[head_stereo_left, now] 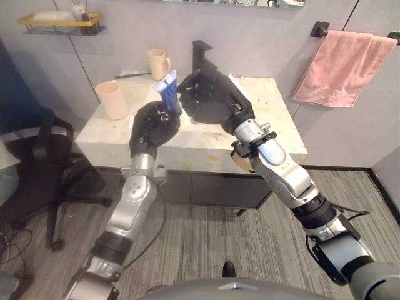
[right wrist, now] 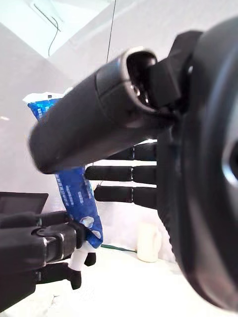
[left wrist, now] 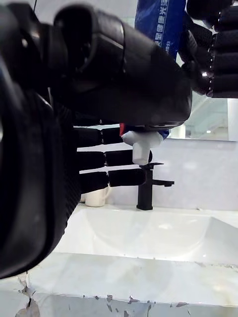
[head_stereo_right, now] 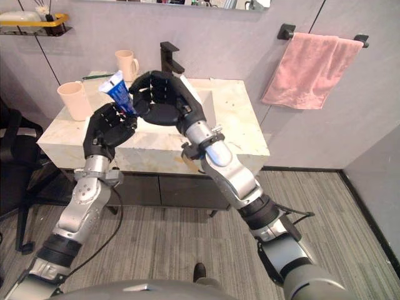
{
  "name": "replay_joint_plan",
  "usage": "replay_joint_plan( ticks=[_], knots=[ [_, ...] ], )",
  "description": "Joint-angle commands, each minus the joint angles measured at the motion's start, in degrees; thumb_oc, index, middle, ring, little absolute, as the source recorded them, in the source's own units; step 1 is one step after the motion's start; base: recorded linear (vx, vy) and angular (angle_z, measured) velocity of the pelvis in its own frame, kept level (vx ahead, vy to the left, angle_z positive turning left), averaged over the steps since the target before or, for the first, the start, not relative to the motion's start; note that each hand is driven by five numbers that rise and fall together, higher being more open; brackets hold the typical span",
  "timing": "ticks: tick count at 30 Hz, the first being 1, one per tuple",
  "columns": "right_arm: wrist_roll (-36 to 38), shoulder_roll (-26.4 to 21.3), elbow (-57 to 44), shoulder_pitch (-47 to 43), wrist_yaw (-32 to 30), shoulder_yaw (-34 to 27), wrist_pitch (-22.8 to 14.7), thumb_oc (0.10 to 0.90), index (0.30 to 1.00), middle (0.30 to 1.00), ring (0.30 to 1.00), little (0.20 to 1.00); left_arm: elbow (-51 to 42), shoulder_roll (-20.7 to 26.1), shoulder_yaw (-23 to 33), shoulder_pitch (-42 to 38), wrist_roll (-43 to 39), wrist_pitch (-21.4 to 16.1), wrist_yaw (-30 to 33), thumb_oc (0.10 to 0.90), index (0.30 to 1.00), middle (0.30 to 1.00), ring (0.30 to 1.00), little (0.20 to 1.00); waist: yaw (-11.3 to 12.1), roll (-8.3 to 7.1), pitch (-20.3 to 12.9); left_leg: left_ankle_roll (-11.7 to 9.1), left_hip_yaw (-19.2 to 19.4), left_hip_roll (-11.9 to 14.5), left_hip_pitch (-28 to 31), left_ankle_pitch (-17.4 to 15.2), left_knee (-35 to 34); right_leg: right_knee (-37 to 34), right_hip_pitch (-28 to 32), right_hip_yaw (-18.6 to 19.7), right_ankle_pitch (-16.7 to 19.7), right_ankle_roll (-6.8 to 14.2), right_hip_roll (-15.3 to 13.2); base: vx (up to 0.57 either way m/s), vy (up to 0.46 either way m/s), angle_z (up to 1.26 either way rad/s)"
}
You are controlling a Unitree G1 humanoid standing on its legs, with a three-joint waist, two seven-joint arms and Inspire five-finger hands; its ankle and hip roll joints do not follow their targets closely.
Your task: Organize the bathroom.
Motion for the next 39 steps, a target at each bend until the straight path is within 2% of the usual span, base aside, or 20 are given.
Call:
replay_joint_plan(
  ticks=[1,18,19,20,21,22,39],
  knots=[
    [-3.01,1.36,-2.67,-9.14,-0.12,-2.73,-4.08,0.8,0.9,0.9,0.9,0.9,-2.07,1.23,-0.45,-9.74,-0.26,-4.59,-0.6,0.4,0.3,0.3,0.3,0.3,-0.18,-0.26,-3.52,3.45,-2.37,-1.14,-4.04,-0.62,-0.1,-0.35,5.13,0.2,-5.07,1.09,-1.84,0.0,0.0,0.0],
    [-1.03,2.91,-4.41,-12.52,1.5,-0.28,-2.99,0.8,0.9,0.9,0.9,0.9,-0.91,0.75,-1.45,-9.84,0.21,-3.42,-0.51,0.4,0.3,0.3,0.3,0.3,0.36,-0.36,-3.66,3.33,-2.83,-1.07,-4.37,-0.5,-0.1,-0.35,5.02,0.07,-5.22,0.85,-1.62,0.0,0.0,0.0],
    [-1.12,3.19,-4.76,-12.64,1.38,0.02,-2.75,0.573,0.559,0.559,0.559,0.559,-0.44,0.75,-1.56,-9.82,0.19,-3.53,-0.37,0.4,0.3,0.3,0.3,0.3,0.39,-0.35,-3.77,3.27,-2.82,-1.03,-4.48,-0.39,-0.1,-0.35,4.96,0.11,-5.21,0.84,-1.58,0.0,0.0,0.0],
    [-1.23,3.23,-4.78,-12.61,1.39,0.02,-2.75,0.573,0.559,0.559,0.559,0.559,-0.44,0.74,-1.54,-9.8,0.23,-3.49,-0.36,0.4,0.3,0.3,0.3,0.3,0.39,-0.36,-3.78,3.27,-2.83,-1.03,-4.49,-0.38,-0.1,-0.35,4.97,0.11,-5.22,0.84,-1.58,0.0,0.0,0.0],
    [-1.16,3.32,-4.76,-12.67,1.21,0.12,-2.72,0.455,0.382,0.382,0.382,0.382,-0.33,0.66,-1.6,-9.86,0.3,-3.19,-0.32,0.4,0.3,0.3,0.3,0.3,0.4,-0.38,-3.81,3.26,-2.8,-1.01,-4.52,-0.38,-0.1,-0.35,4.98,0.07,-5.24,0.83,-1.57,0.0,0.0,0.0],
    [-1.16,3.31,-4.78,-12.67,1.17,0.14,-2.74,0.406,0.309,0.309,0.309,0.309,-0.32,0.65,-1.62,-9.87,0.31,-3.18,-0.3,0.4,0.3,0.3,0.3,0.3,0.39,-0.39,-3.81,3.26,-2.8,-1.01,-4.53,-0.38,-0.1,-0.35,4.98,0.06,-5.24,0.84,-1.57,0.0,0.0,0.0],
    [-3.14,2.55,-4.29,-11.15,1.44,-0.81,-3.64,0.4,0.3,0.3,0.3,0.3,-0.18,0.99,0.36,-9.33,1.47,-4.86,2.31,0.4,0.3,0.3,0.3,0.3,0.23,-0.35,-3.63,3.2,-2.76,-0.92,-4.42,-0.31,-0.1,-0.35,5.03,0.3,-5.19,0.88,-1.69,0.0,0.0,0.0]
  ],
)
